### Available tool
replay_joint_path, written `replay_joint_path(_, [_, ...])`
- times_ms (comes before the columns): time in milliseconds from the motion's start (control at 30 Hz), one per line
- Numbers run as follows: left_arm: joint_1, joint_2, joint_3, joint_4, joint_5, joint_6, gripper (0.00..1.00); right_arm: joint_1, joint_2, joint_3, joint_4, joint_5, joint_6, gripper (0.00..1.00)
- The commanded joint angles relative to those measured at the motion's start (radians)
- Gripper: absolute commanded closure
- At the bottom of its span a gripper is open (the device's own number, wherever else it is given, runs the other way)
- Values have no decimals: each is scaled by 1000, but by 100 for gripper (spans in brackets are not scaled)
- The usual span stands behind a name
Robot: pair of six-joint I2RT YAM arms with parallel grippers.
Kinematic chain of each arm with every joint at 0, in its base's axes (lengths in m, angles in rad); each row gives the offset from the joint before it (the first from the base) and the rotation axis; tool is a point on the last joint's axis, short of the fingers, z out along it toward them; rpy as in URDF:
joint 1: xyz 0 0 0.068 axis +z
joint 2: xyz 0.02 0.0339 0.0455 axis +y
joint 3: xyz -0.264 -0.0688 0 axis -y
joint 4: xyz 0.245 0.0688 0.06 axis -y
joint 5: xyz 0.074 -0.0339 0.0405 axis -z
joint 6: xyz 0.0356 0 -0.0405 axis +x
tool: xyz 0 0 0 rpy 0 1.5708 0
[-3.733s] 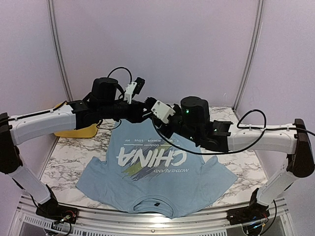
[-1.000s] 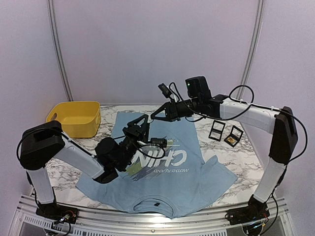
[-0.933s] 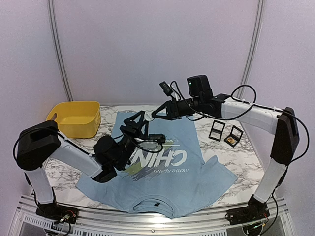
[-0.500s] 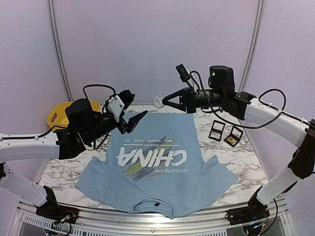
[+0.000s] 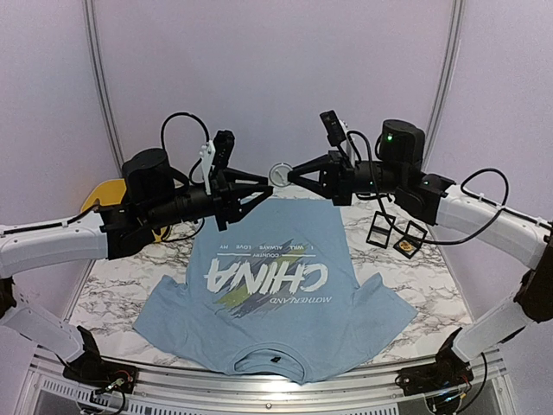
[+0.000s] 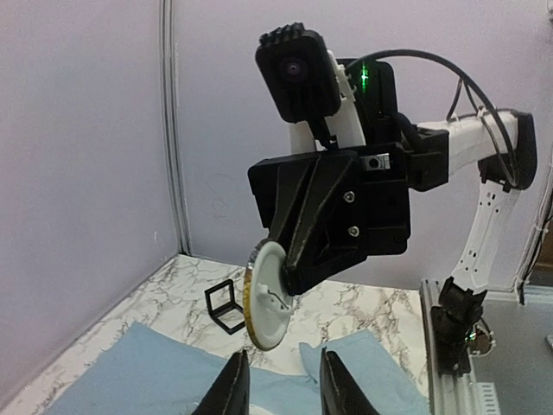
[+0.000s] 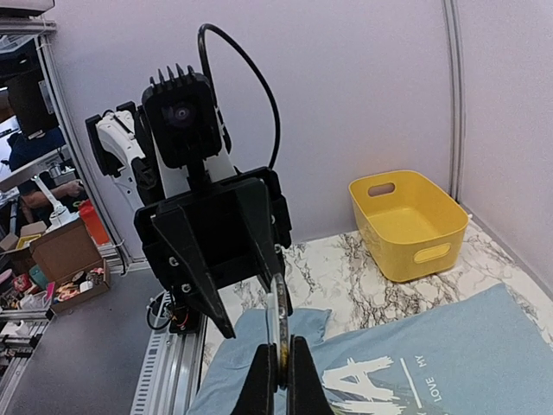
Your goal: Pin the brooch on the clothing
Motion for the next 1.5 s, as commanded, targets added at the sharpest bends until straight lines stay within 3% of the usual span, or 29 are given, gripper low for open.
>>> replay_joint_path(0, [5, 27, 29, -15, 31, -70, 75, 14, -22, 0, 52, -15, -16, 100])
replay_joint_path(433, [5, 22, 25, -17, 9, -45, 83, 34, -28, 73, -214, 22, -235, 100])
replay_joint_path(600, [5, 34, 32, -18, 27, -48, 99, 49, -18, 84, -237, 32, -252, 100])
replay_joint_path(733, [5, 33, 33, -18, 66, -48, 100, 52, -15, 89, -243, 48, -256, 100])
replay_joint_path(767, [5, 32, 33, -18, 69, -50, 100, 52, -18, 86, -231, 58, -248, 99])
replay_joint_path(867, [5, 18, 29, -13, 31, -58, 100, 45, -38, 44, -141, 71, -187, 78])
replay_joint_path(1000, [4, 1, -7, 96, -22, -129, 100, 36, -72, -118, 191, 60, -8, 64])
replay_joint_path(1067, [2, 4, -32, 196, -24, -181, 100, 38, -63, -142, 267, 64, 38, 63])
replay_joint_path(1200, [-4, 26, -34, 236, -21, -221, 100, 44, -51, -154, 346, 53, 73, 62])
replay_joint_path(1367, [-7, 36, -33, 245, -4, -229, 100, 49, -30, -127, 317, 45, 65, 79])
replay_joint_path(1467, [-8, 45, -28, 245, 13, -229, 100, 51, -19, -116, 312, 37, 66, 83])
